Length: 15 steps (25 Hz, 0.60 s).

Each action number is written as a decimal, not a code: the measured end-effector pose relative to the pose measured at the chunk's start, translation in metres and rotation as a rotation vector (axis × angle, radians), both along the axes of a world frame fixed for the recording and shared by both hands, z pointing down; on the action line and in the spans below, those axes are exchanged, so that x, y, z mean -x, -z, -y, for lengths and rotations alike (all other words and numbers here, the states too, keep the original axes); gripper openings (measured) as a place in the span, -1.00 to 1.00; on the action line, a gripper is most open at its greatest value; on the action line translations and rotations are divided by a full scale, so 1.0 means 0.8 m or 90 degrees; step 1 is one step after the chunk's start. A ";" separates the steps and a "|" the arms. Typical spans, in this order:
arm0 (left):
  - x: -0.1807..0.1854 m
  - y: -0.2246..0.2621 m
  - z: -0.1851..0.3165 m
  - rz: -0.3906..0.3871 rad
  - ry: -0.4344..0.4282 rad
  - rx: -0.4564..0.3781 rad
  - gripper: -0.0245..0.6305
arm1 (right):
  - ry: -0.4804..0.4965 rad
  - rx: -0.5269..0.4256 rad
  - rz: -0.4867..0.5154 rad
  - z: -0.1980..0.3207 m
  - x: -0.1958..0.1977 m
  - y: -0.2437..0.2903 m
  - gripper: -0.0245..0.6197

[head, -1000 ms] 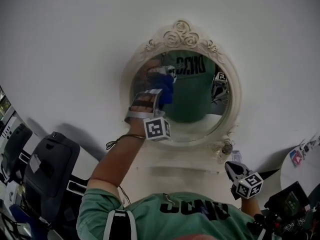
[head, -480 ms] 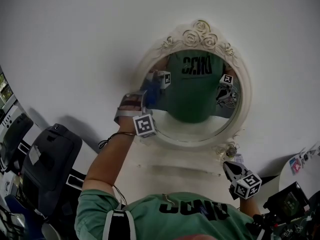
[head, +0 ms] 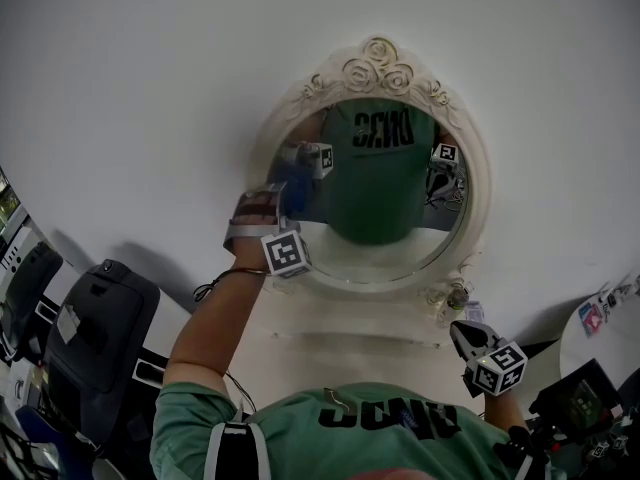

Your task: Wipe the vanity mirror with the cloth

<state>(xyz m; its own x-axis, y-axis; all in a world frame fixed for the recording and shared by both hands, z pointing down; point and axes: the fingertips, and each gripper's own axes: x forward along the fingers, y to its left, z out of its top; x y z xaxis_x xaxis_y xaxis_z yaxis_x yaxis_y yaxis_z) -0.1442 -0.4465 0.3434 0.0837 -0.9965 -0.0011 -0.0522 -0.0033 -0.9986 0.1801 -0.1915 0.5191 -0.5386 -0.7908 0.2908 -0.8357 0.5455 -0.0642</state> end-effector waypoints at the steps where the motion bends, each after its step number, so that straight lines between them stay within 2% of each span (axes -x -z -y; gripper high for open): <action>1: -0.010 0.001 -0.001 0.001 -0.008 -0.002 -0.63 | 0.001 0.000 0.000 -0.001 0.000 0.000 -0.89; 5: -0.074 0.013 -0.010 0.005 -0.064 -0.014 -0.63 | -0.001 -0.003 0.004 -0.003 -0.003 -0.001 -0.89; 9: -0.169 0.030 -0.027 -0.002 -0.155 -0.020 -0.63 | -0.016 -0.002 0.012 -0.007 -0.016 -0.005 -0.89; 15: -0.308 0.040 -0.048 0.025 -0.241 -0.022 -0.63 | -0.060 0.001 0.027 -0.027 -0.051 -0.012 -0.89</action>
